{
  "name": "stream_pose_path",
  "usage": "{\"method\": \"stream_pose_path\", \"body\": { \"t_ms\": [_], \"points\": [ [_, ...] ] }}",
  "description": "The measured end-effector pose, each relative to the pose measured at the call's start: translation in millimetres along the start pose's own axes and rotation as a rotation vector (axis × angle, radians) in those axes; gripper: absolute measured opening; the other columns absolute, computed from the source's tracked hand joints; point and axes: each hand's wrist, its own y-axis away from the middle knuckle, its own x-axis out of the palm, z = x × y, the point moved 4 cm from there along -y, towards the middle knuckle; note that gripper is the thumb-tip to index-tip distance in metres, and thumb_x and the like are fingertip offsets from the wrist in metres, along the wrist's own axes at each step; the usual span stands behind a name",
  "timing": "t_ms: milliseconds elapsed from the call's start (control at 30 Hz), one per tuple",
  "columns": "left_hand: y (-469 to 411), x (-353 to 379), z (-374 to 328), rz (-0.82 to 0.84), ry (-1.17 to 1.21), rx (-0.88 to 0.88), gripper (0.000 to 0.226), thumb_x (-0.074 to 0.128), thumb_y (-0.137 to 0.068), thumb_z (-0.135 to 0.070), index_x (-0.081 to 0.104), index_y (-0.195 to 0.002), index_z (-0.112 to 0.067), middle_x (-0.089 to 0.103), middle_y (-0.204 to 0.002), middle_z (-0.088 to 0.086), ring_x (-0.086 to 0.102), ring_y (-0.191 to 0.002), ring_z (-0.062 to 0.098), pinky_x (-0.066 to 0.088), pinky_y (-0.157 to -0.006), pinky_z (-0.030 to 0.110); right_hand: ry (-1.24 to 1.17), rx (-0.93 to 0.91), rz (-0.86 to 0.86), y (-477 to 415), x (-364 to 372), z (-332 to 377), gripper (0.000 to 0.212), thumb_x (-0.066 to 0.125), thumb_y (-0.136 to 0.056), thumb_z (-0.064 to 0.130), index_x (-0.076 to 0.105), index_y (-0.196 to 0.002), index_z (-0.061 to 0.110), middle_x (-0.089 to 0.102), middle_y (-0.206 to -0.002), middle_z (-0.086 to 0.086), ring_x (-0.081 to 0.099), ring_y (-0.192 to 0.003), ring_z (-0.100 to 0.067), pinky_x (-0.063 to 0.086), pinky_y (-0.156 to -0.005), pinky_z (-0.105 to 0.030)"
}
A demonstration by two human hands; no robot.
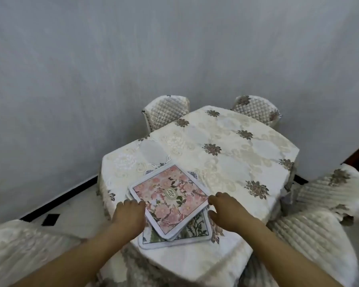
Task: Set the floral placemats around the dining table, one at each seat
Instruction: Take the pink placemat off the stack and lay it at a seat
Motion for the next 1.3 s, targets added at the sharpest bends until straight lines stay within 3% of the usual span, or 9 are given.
{"method": "stream_pose_path", "body": {
  "t_ms": [267, 433, 600, 700, 867, 933, 1067, 1167, 1300],
  "points": [
    [-53, 36, -19, 0.081, 0.029, -0.081, 0.04, 0.05, -0.09, -0.033, 0.047, -0.126, -0.016, 0.056, -0.125, 0.011, 0.052, -0.114, 0.032, 0.04, -0.095, 0.044, 0.069, -0.106, 0.069, -74, 43, -46, 0.031, 0.047, -0.092, 0.03, 0.051, -0.118, 0.014, 0.054, -0.11, -0.012, 0.05, -0.103, -0.031, 0.04, -0.073, -0.035],
    [-75, 62, -31, 0.172, 0.118, -0.226, 0.036, 0.048, -0.093, -0.03, 0.046, -0.126, -0.014, 0.058, -0.123, 0.011, 0.053, -0.112, 0.03, 0.041, -0.095, 0.043, 0.045, -0.174, 0.114, -138, 72, -70, 0.04, 0.05, -0.09, 0.033, 0.048, -0.126, 0.016, 0.052, -0.112, -0.012, 0.05, -0.104, -0.03, 0.048, -0.079, -0.038],
    [-80, 87, -41, 0.235, 0.404, -0.504, 0.029, 0.043, -0.097, -0.032, 0.047, -0.115, -0.01, 0.063, -0.112, 0.012, 0.06, -0.102, 0.03, 0.049, -0.085, 0.041, -0.068, -0.159, 0.176, -194, 97, -88, 0.044, 0.054, -0.087, 0.032, 0.043, -0.126, 0.015, 0.051, -0.108, -0.013, 0.054, -0.095, -0.032, 0.05, -0.073, -0.039],
    [-84, 99, -50, 0.242, 0.623, -0.643, 0.024, 0.043, -0.097, -0.023, 0.048, -0.11, -0.003, 0.063, -0.109, 0.018, 0.061, -0.098, 0.036, 0.052, -0.08, 0.04, -0.23, -0.083, 0.166, -216, 109, -96, 0.042, 0.05, -0.092, 0.033, 0.04, -0.126, 0.011, 0.053, -0.104, -0.018, 0.056, -0.09, -0.036, 0.051, -0.073, -0.041],
    [-89, 104, -63, 0.158, 0.938, -0.926, 0.014, 0.048, -0.094, -0.019, 0.047, -0.096, -0.004, 0.063, -0.108, 0.025, 0.06, -0.097, 0.038, 0.038, -0.069, 0.032, -0.382, -0.006, 0.222, -245, 123, -112, 0.049, 0.064, -0.083, 0.032, 0.045, -0.116, 0.002, 0.057, -0.105, -0.021, 0.059, -0.095, -0.038, 0.045, -0.072, -0.037],
    [-89, 102, -66, 0.125, 0.937, -0.963, 0.015, 0.049, -0.094, -0.022, 0.046, -0.092, -0.007, 0.063, -0.105, 0.022, 0.059, -0.092, 0.035, 0.037, -0.068, 0.032, -0.452, 0.03, 0.23, -253, 125, -116, 0.047, 0.067, -0.081, 0.032, 0.051, -0.113, 0.001, 0.06, -0.105, -0.021, 0.061, -0.095, -0.037, 0.048, -0.074, -0.037],
    [-88, 101, -66, 0.113, 0.914, -0.995, 0.012, 0.048, -0.092, -0.019, 0.05, -0.092, -0.008, 0.064, -0.103, 0.02, 0.06, -0.09, 0.035, 0.038, -0.067, 0.032, -0.523, 0.068, 0.221, -257, 127, -122, 0.025, 0.065, -0.083, 0.029, 0.054, -0.092, 0.008, 0.061, -0.086, -0.011, 0.061, -0.082, -0.031, 0.04, -0.063, -0.03],
    [-85, 102, -68, 0.138, 0.893, -0.97, 0.014, 0.048, -0.092, -0.019, 0.053, -0.09, -0.006, 0.066, -0.102, 0.021, 0.062, -0.093, 0.038, 0.039, -0.068, 0.032, -0.508, 0.061, 0.163, -252, 126, -123, 0.025, 0.061, -0.085, 0.027, 0.056, -0.095, 0.005, 0.063, -0.088, -0.013, 0.062, -0.084, -0.032, 0.04, -0.064, -0.031],
    [-78, 101, -75, 0.17, 0.918, -0.903, 0.017, 0.047, -0.092, -0.02, 0.052, -0.079, -0.01, 0.068, -0.097, 0.02, 0.061, -0.082, 0.033, 0.039, -0.065, 0.031, -0.467, 0.046, 0.008, -232, 117, -118, 0.017, 0.056, -0.088, 0.019, 0.055, -0.095, 0.003, 0.06, -0.086, -0.017, 0.06, -0.078, -0.034, 0.039, -0.06, -0.031]
  ]
}}
